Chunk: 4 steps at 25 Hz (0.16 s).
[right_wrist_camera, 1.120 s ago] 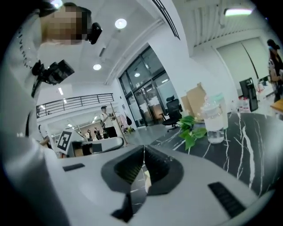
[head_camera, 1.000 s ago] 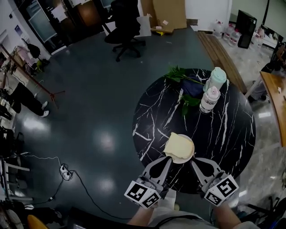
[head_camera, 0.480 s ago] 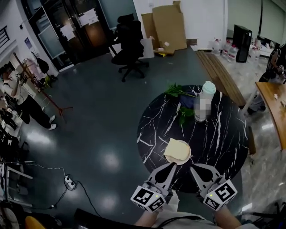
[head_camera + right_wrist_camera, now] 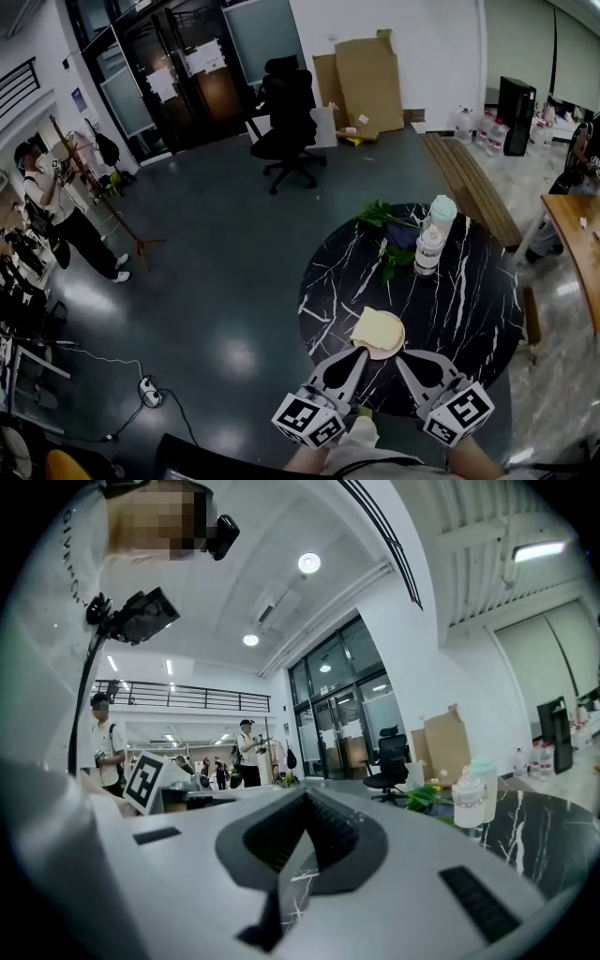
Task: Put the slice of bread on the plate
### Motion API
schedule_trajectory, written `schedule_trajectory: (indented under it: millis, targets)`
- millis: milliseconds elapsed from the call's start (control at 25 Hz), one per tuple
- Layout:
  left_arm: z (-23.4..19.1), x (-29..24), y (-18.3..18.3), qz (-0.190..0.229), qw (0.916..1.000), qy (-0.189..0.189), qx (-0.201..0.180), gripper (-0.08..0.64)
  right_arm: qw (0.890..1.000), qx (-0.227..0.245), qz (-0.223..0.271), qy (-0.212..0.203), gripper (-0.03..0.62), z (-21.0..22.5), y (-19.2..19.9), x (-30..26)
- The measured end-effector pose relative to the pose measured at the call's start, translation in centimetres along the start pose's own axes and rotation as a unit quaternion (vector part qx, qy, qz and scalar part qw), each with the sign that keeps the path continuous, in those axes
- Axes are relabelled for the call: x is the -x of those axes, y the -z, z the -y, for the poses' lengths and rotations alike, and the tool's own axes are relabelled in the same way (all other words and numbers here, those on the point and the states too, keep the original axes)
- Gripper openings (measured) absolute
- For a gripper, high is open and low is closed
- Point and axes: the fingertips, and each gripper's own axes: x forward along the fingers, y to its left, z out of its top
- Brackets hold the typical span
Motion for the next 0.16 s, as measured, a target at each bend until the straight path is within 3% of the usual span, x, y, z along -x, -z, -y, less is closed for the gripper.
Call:
schedule_trajectory:
  millis: [160]
  targets:
    - [-0.36, 0.03, -0.11, -0.003, 1.0, 0.0, 0.001, 0.008, 1.0, 0.005, -0.009, -0.003, 0.009, -0.25, 0.17, -0.38]
